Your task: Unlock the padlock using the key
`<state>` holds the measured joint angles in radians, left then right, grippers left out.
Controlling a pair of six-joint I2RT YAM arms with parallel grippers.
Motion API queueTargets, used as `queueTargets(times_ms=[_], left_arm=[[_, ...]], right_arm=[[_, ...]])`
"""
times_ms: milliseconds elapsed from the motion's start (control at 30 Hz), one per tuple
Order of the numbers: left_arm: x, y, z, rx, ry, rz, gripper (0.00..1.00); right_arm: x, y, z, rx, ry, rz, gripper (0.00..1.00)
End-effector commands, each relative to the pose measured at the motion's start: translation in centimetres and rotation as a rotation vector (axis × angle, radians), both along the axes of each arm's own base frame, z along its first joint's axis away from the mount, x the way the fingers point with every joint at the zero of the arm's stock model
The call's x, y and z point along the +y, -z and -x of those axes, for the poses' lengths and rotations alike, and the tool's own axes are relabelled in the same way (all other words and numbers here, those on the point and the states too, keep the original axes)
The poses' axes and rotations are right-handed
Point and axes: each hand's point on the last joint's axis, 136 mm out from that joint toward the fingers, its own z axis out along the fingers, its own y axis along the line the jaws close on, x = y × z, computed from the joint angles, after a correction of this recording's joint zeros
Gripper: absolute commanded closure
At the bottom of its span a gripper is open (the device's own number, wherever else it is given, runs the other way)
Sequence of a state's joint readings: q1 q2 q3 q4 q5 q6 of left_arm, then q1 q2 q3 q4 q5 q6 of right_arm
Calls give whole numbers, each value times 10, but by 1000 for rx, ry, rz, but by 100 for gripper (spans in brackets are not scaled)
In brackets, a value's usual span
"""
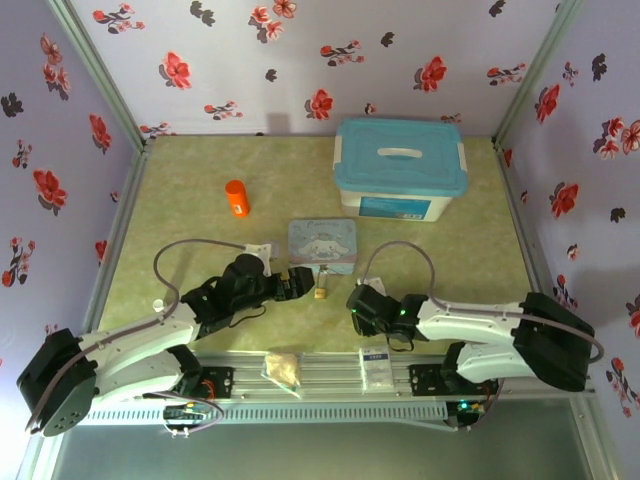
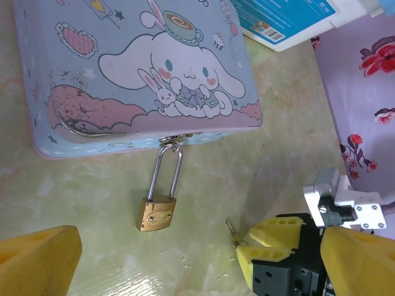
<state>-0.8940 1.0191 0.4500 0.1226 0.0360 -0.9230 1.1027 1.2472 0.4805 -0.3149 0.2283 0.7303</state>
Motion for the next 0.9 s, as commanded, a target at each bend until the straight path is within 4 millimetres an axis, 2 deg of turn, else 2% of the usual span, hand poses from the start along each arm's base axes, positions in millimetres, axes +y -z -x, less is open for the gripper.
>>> queueTargets(times_ms=[0,133,300,367,467,500,700,867], left_arm=[[-1,-3,-4,2,-32,9,0],[1,-1,-6,-2,-45,3,0],[0,1,-7,-2,-47,-2,0],[-1,3,-8,-1,-50,-4,0],[-2,6,-9,3,-48,-16,0],[-2,5,-8,-2,-39,-32,0],[-1,0,-8,-30,0,-133,0],[-11,-15,-3,-70,33,-125,6]], right_arm=[[11,-9,-12,-60,31,-16,63],[14,-3,-10,-50,29,-19,70],[19,3,-4,-42,3,-15,72],[21,6,-3,-46,-9,-36,77],[20,11,-4,-39,0,-41,97],[19,12,-4,-28,1,-39,100],[15,9,-3,-1,-18,-76,100],[24,-19,-7,-70,-83,-182,100]])
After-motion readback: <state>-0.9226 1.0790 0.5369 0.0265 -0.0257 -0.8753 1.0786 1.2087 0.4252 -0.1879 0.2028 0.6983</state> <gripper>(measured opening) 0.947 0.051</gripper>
